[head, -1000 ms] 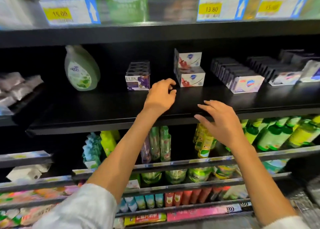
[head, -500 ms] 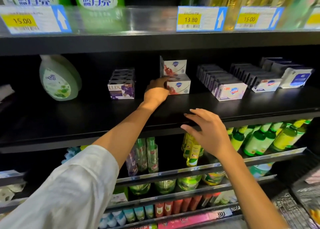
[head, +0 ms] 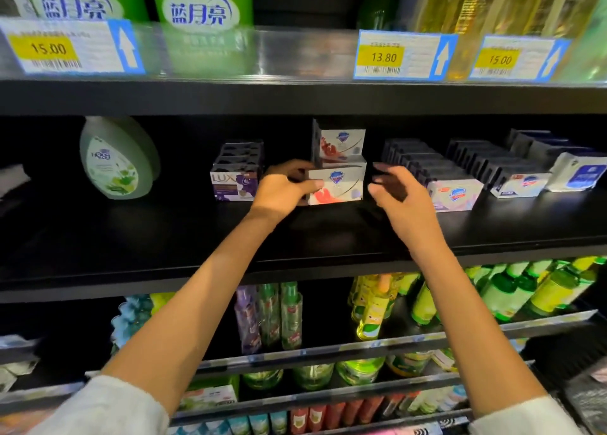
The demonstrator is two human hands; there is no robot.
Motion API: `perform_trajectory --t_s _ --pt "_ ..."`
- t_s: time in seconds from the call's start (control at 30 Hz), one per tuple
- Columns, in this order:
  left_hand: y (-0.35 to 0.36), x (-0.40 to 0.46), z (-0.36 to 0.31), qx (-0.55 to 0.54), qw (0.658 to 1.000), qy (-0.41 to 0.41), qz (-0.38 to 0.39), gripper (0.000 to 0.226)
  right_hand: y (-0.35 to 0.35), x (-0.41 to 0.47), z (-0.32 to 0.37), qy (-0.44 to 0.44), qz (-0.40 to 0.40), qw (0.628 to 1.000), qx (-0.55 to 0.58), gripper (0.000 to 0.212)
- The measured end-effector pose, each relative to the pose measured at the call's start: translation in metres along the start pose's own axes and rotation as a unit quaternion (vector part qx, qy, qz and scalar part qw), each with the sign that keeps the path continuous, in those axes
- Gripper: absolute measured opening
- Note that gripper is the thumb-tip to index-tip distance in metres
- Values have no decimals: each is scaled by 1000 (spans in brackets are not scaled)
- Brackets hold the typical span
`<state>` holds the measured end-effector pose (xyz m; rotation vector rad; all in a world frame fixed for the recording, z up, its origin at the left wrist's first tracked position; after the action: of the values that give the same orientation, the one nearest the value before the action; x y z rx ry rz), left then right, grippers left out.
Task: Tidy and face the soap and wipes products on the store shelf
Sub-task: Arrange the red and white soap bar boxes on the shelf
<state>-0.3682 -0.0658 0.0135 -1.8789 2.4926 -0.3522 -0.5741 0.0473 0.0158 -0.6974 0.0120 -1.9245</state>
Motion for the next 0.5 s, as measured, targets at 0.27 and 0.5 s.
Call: perform_trajectory --t_s 0.27,0.5 --pt "-7 -46 6 -149 987 -55 8 31 45 3 -5 162 98 939 286 31" --pt "-1 -47 6 -155 985 -57 55 38 41 -1 -10 115 86 949 282 46"
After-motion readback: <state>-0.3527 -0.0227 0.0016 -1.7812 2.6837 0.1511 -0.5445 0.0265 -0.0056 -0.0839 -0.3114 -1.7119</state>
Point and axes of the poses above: each hand's wrist, its own x-axis towards the middle knuckle, its own y-axis out of the palm, z = x × y, the point moved 4 cm from there along x, towards the middle knuckle, and after that the axes turned 4 degrees about -y, right-handed, at the moved point
